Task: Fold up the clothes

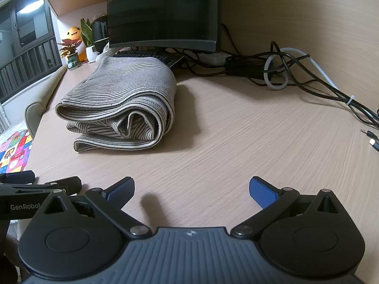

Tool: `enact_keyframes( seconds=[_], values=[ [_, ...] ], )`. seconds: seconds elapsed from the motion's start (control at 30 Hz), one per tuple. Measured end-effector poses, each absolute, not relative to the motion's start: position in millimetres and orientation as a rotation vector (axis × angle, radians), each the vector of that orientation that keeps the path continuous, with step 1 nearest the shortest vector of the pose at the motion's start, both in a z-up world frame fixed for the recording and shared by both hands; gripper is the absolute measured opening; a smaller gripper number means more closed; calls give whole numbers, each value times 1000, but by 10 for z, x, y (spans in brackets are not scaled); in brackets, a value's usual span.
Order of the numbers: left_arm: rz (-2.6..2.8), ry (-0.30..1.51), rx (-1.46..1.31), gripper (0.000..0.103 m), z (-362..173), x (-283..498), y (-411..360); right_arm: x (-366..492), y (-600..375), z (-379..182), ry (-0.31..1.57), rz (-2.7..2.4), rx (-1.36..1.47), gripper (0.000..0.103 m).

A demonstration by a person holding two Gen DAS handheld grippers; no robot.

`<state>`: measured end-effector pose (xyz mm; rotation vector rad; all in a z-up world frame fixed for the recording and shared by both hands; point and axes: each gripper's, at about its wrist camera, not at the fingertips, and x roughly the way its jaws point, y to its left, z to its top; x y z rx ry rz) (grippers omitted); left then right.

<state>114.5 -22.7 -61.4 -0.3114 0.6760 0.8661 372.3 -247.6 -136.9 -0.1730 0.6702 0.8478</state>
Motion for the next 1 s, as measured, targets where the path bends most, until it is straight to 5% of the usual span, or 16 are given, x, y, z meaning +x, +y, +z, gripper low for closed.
enact_keyframes(
  seconds=[1.0],
  values=[
    [882,675,-316,103,-613,1152,-252,3736,-2491,-1372,671,850,-170,103]
  ],
)
